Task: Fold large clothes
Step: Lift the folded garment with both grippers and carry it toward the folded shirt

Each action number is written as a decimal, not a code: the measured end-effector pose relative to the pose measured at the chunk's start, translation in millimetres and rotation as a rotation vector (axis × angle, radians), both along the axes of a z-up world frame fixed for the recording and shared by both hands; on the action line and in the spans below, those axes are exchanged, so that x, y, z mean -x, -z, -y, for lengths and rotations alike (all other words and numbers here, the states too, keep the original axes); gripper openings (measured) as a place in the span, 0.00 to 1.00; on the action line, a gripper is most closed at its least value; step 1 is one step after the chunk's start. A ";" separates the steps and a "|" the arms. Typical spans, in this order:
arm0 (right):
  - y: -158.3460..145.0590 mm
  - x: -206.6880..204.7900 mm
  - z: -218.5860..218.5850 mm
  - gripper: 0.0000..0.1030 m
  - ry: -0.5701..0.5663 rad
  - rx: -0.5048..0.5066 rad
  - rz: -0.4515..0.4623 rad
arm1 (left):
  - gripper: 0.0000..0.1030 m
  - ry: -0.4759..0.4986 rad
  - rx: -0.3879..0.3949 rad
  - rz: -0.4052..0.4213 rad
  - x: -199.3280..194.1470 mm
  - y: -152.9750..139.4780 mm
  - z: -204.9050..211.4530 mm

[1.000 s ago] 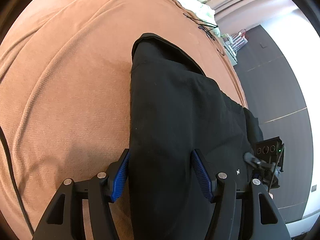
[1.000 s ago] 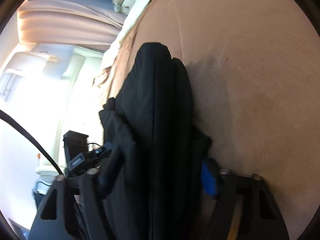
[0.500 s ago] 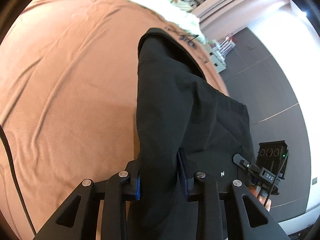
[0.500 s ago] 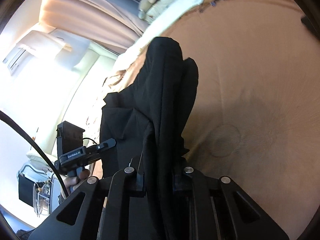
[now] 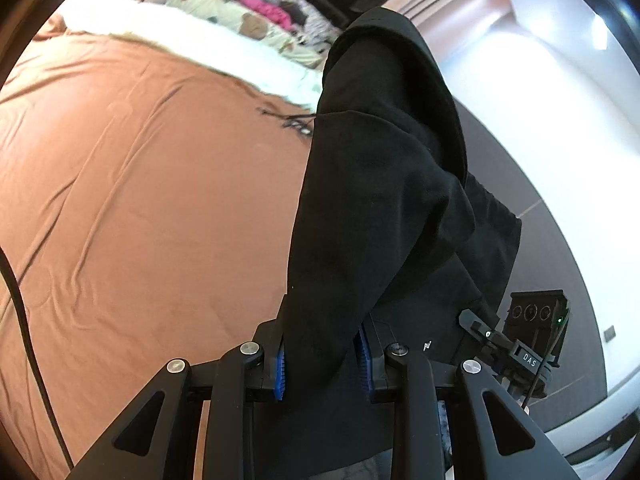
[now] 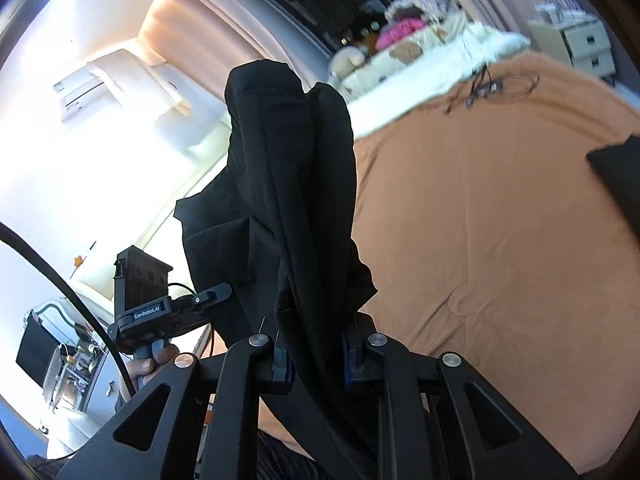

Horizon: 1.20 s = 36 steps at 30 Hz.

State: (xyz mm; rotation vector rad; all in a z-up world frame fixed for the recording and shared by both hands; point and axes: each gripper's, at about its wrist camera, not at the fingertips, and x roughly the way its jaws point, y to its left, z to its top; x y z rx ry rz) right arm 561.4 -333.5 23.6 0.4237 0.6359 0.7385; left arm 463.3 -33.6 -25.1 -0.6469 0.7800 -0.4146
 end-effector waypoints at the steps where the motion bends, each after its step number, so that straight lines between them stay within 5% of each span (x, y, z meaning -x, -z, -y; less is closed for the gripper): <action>1: -1.1 7.7 4.5 0.13 0.005 0.002 0.009 | 0.28 0.004 -0.001 0.011 4.6 -6.8 3.8; 13: -63.3 127.2 65.7 0.13 0.087 0.064 0.144 | 0.28 0.093 -0.003 0.109 52.8 -86.7 74.6; 21: -82.4 173.7 85.4 0.13 0.214 0.104 0.223 | 0.28 0.180 0.016 0.143 32.7 -117.2 149.7; 36: -86.1 215.2 134.6 0.13 0.405 0.207 0.211 | 0.28 0.377 0.053 0.090 -45.7 -94.7 313.2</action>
